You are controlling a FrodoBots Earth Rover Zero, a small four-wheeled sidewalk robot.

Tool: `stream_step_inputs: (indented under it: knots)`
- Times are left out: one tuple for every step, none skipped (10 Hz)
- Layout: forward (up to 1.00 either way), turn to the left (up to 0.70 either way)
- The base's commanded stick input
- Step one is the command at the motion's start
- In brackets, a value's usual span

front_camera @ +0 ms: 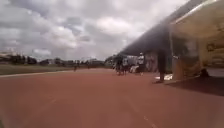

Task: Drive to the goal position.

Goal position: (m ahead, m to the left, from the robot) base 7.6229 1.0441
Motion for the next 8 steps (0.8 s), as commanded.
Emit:
stream_step_inputs:
  knots:
    - [0.7, 0.0]
    - [0.7, 0.0]
    - [0.7, 0.0]
    - [0.7, 0.0]
    - [0.7, 0.0]
    - [0.7, 0.0]
    - [0.7, 0.0]
    - [0.7, 0.0]
